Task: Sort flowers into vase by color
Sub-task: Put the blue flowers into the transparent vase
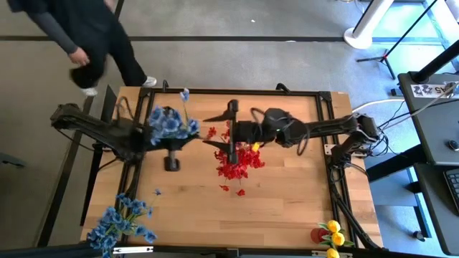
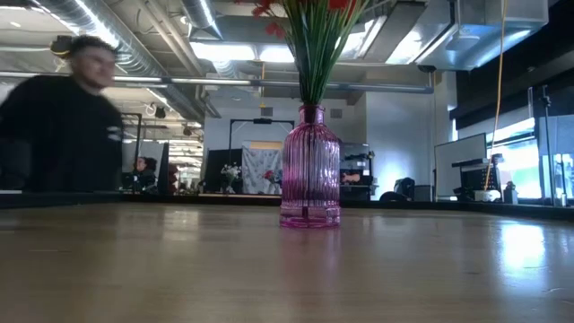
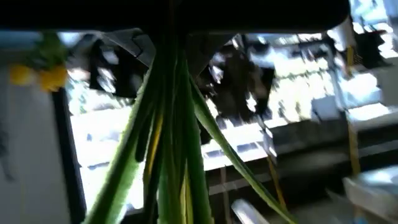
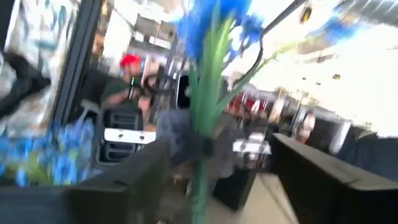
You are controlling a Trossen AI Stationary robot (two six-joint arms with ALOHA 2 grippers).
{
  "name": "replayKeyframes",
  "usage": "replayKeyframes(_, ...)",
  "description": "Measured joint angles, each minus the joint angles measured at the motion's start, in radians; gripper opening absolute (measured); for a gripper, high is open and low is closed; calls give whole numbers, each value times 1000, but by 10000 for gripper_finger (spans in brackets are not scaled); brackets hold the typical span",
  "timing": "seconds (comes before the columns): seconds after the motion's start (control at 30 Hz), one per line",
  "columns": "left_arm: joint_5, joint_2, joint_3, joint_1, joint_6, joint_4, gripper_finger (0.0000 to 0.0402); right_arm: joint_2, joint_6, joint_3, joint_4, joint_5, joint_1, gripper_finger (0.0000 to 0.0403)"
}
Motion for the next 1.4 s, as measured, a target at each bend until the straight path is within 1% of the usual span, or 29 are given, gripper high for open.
replayKeyframes(0.07,-14,-56,101,-34,-51,-251,6,-17,-6,32,-2,3,16,299)
replayKeyframes(0.13,-23,-96,195,-62,-114,-460,6,-29,-25,61,3,3,34,333)
replayKeyframes(0.23,-14,-139,331,-116,-167,-761,6,-55,-51,101,3,3,66,367)
replayKeyframes(0.33,59,-176,491,-174,-270,-1071,6,-91,-52,110,3,28,106,376)
replayKeyframes(0.37,98,-185,539,-190,-316,-1159,6,-99,-52,111,-16,45,122,376)
replayKeyframes(0.43,184,-206,598,-223,-401,-1271,6,-103,-53,110,-70,98,156,370)
replayKeyframes(0.5,300,-229,604,-256,-474,-1306,6,-98,-54,108,-120,169,191,362)
replayKeyframes(0.57,377,-245,572,-287,-525,-1315,7,-96,-55,108,-163,231,220,353)
replayKeyframes(0.63,405,-260,508,-322,-556,-1278,7,-89,-51,109,-196,295,247,344)
replayKeyframes(0.77,478,-284,272,-435,-585,-1012,8,-56,-45,108,-248,436,296,331)
replayKeyframes(0.83,470,-292,151,-502,-586,-916,8,-47,-44,107,-249,483,319,327)
replayKeyframes(0.93,397,-299,11,-591,-596,-758,8,-43,-29,107,-239,529,343,326)
replayKeyframes(1.0,367,-299,-67,-654,-592,-657,8,-40,-22,107,-251,559,358,326)
replayKeyframes(1.07,310,-303,-123,-723,-590,-603,9,-38,-2,107,-270,582,362,325)
replayKeyframes(1.2,140,-296,-197,-869,-629,-550,9,-38,55,107,-305,589,360,325)
replayKeyframes(1.3,73,-283,-227,-970,-620,-491,9,-35,70,107,-314,593,358,325)
replayKeyframes(1.4,-41,-274,-241,-1046,-622,-470,9,-32,70,107,-312,595,358,325)
